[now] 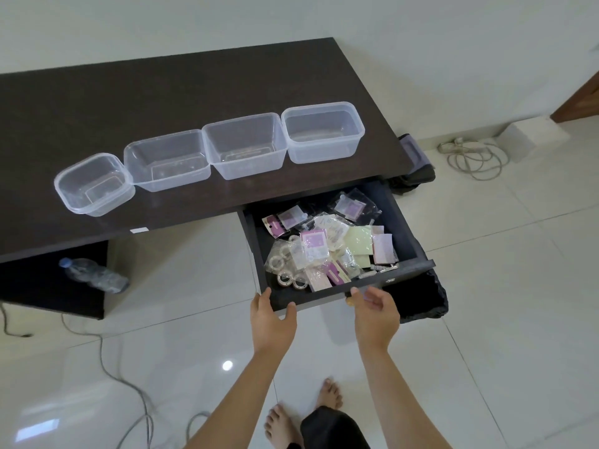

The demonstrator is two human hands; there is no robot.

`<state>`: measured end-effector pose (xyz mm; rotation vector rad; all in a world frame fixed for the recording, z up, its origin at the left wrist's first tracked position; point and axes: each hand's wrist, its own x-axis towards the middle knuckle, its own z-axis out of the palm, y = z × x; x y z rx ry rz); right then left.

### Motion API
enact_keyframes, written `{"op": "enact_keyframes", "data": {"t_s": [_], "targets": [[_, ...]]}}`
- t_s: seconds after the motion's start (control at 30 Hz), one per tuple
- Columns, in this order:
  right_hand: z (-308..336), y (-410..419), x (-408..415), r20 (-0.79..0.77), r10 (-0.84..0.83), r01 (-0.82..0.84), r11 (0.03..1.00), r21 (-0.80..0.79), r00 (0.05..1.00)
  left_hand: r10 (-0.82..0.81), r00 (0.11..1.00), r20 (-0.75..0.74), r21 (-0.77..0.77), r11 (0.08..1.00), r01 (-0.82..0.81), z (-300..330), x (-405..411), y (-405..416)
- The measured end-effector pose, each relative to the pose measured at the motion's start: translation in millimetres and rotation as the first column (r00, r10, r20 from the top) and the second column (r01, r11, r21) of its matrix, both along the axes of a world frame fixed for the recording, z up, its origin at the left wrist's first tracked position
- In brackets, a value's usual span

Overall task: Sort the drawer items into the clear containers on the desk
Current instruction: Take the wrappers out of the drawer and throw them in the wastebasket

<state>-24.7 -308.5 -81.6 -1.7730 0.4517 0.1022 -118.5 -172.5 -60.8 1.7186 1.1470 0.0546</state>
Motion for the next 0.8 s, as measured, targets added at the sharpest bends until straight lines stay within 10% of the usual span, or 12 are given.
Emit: {"op": "enact_keyframes", "data": {"t_s": [0.17,0.43,0.8], "targets": [[31.7,25.0,26.1,0.198,0.178,-0.162,0.982,-0.094,0.964,-0.071,0.996,0.059,0.079,0.995,0.066,16.5,18.4,6.0],[25.1,56.4,101.8,0.068,0.505,-0.479,0.847,-0.232,0.86,-0.113,0.994,0.011,0.07,0.991,0.112,2.9,77.5,27.7],[-10.5,87.4,218.3,-0.521,0.71,-0.851,0.218,-0.477,0.474,-0.145,0.889,-0.434,-0.165,0.983,0.079,-33.1,151.5,44.0]]}}
